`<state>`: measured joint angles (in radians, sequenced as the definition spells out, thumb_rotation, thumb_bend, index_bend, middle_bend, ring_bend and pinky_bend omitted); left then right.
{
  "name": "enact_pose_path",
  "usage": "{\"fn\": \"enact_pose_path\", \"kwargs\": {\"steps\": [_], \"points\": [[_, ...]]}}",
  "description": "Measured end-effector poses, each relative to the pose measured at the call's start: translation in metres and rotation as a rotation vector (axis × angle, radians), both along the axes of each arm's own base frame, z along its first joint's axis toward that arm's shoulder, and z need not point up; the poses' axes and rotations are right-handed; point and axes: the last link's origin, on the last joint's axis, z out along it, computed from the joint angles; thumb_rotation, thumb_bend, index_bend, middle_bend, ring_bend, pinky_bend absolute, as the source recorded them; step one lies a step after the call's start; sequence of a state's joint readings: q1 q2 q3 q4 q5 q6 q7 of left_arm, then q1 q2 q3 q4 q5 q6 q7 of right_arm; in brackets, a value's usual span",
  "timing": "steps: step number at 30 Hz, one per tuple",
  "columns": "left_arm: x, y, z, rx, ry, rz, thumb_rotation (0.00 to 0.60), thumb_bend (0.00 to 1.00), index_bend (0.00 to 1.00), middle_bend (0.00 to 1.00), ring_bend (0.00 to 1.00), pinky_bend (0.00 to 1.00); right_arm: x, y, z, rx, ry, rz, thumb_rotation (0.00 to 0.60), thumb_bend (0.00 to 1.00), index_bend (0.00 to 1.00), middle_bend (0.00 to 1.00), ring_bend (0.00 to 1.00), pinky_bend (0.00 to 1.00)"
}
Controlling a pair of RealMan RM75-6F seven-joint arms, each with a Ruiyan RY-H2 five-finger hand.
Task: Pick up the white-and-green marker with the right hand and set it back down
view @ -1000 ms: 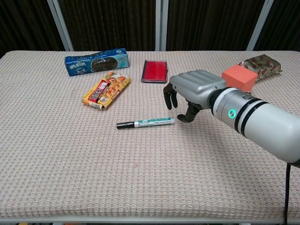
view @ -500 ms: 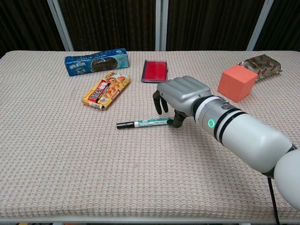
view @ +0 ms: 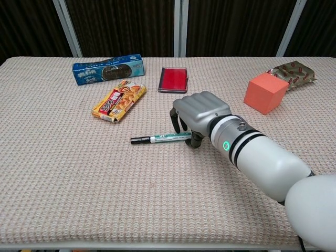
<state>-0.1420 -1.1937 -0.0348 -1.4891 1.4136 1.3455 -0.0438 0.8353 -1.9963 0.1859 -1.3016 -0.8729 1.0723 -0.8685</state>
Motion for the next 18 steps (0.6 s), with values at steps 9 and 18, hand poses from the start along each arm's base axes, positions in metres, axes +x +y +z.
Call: {"fn": "enact_pose_path", "kwargs": {"steps": [9, 18], "points": [[-0.006, -0.002, 0.001, -0.005, 0.017, 0.002, 0.600, 0.00, 0.31, 0.27, 0.14, 0.13, 0.005, 0.002, -0.005, -0.009, 0.001, -0.003, 0.600, 0.23, 0.49, 0.45, 0.83, 0.90], [-0.011, -0.003, 0.001, -0.009, 0.037, 0.008, 0.600, 0.00, 0.31, 0.27, 0.14, 0.13, 0.010, 0.001, -0.009, -0.018, 0.005, -0.004, 0.600, 0.23, 0.49, 0.46, 0.83, 0.90]]}}
